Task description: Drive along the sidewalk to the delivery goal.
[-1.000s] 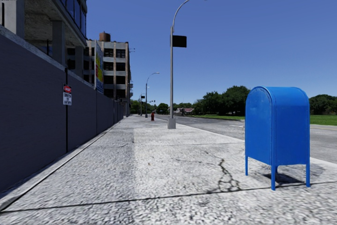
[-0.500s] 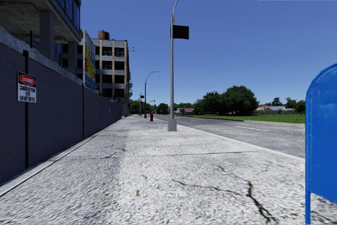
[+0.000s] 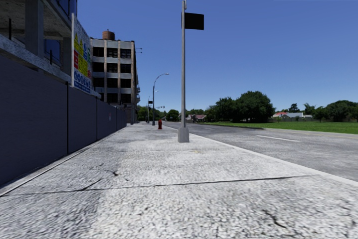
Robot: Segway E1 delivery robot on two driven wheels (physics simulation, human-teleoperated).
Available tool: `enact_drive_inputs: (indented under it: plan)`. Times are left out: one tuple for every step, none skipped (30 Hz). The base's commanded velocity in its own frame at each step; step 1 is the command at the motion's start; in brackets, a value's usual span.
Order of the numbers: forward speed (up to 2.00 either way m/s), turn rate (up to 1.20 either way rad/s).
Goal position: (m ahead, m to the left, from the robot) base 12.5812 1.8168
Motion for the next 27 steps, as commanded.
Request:
enact_drive_inputs:
  plan:
    - [2.00, 0.00]
    - [2.00, 0.00]
    - [2.00, 0.00]
    - [2.00, 0.00]
    - [2.00, 0.00]
    - [2.00, 0.00]
    - [2.00, 0.00]
    - [2.00, 0.00]
    - [2.00, 0.00]
    - [2.00, 0.00]
    - [2.00, 0.00]
    - [2.00, 0.00]
    - [2.00, 0.00]
    - [2.00, 0.00]
    - [2.00, 0.00]
    - [2.00, 0.00]
    - [2.00, 0.00]
    - [2.00, 0.00]
    - [2.00, 0.00]
    - [2.00, 0.00]
    - [2.00, 0.00]
    - [2.00, 0.00]
    - [2.00, 0.00]
    - [2.00, 0.00]
    - [2.00, 0.00]
    - [2.00, 0.00]
    - [2.00, 0.00]
